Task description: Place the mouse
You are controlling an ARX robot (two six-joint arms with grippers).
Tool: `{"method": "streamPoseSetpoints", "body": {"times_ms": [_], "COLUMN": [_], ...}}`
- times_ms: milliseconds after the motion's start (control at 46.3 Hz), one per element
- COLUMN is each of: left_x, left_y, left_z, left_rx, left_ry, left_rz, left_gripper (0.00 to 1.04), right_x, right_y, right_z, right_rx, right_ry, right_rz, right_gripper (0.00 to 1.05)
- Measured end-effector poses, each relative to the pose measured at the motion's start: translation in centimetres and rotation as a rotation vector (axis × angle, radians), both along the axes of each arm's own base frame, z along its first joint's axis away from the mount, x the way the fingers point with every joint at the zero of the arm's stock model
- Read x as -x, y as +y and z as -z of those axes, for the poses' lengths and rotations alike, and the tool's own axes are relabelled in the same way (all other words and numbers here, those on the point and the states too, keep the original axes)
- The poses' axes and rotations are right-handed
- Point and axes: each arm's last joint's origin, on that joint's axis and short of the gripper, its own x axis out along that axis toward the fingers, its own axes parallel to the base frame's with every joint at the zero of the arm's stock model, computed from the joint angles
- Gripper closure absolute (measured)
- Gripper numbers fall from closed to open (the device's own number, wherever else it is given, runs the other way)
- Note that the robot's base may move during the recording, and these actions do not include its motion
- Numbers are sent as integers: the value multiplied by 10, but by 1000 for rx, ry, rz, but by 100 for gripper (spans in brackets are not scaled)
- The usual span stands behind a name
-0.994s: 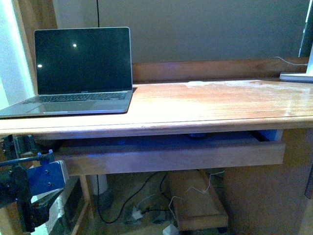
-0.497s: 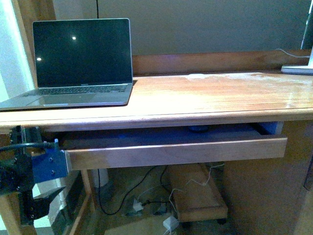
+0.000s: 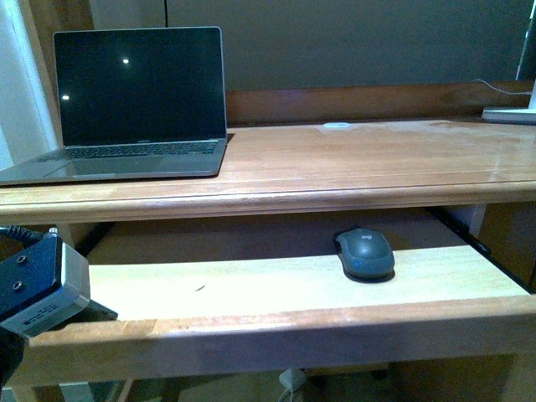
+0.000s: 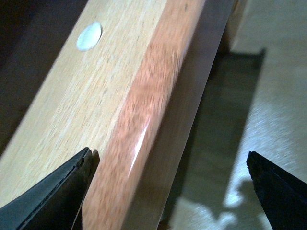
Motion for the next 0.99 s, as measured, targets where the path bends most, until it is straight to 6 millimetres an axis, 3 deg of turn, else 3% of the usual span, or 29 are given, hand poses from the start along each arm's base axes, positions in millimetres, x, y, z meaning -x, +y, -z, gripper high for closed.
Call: {"method": "streamPoseSetpoints", "body": {"times_ms": [238,389,411,497,584,713,951,994], "left_x": [30,26,29,48,79,125,200,203], "left_y": [-18,-15,-14,-8,-1,6,2,3], "left_z": [-19,-67,-80,-100,-99,-91,-77,-75], "left_rx": [310,546,615,753,824,873,910,924], "left_ry": [144,29,22,39,77,96,157,4], "left_rz": [-113,-388,-466,-699,-900,-1068,-1147,-1142], "left_gripper": [8,8,8,8,8,8,8,14], "right_x": [0,0,0,0,0,0,0,0], "right_y": [0,0,0,0,0,0,0,0], "right_z": [0,0,0,0,0,0,0,0], "right_rx": [0,0,0,0,0,0,0,0], "right_ry": [0,0,0,0,0,0,0,0], "right_rz": [0,0,0,0,0,0,0,-1], "right_gripper": [7,7,7,7,7,7,7,7]}}
